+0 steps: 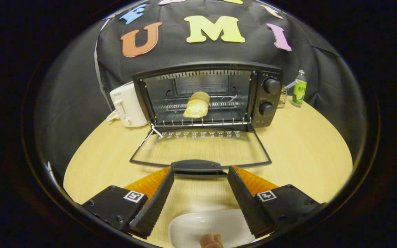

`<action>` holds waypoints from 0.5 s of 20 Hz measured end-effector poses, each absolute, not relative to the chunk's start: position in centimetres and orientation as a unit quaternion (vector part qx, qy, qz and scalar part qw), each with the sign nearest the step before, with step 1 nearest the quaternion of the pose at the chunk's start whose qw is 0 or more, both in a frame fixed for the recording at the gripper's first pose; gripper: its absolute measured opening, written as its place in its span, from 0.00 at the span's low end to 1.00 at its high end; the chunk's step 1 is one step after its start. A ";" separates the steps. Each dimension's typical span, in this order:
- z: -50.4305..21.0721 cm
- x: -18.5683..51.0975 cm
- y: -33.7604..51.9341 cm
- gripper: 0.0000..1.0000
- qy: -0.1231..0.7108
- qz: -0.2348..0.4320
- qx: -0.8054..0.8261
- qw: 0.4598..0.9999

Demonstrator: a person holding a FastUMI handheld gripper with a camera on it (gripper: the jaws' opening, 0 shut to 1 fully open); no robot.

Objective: Open the toaster oven, put the food inside, and close the toaster oven door.

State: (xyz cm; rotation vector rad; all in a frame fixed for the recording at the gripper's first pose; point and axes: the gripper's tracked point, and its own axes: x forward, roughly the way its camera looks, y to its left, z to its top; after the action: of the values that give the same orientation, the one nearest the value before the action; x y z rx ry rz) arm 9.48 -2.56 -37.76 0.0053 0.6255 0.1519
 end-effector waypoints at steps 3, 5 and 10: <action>-39.8 9.0 -2.1 1.00 0.334 0.073 0.030 0.939; -40.3 9.6 -2.3 1.00 0.330 0.068 0.038 0.941; -39.9 11.3 -3.1 1.00 0.301 0.050 0.020 0.952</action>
State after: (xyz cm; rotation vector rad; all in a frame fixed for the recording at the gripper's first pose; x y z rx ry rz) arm 11.29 -3.13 -39.86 0.0416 0.6112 0.1026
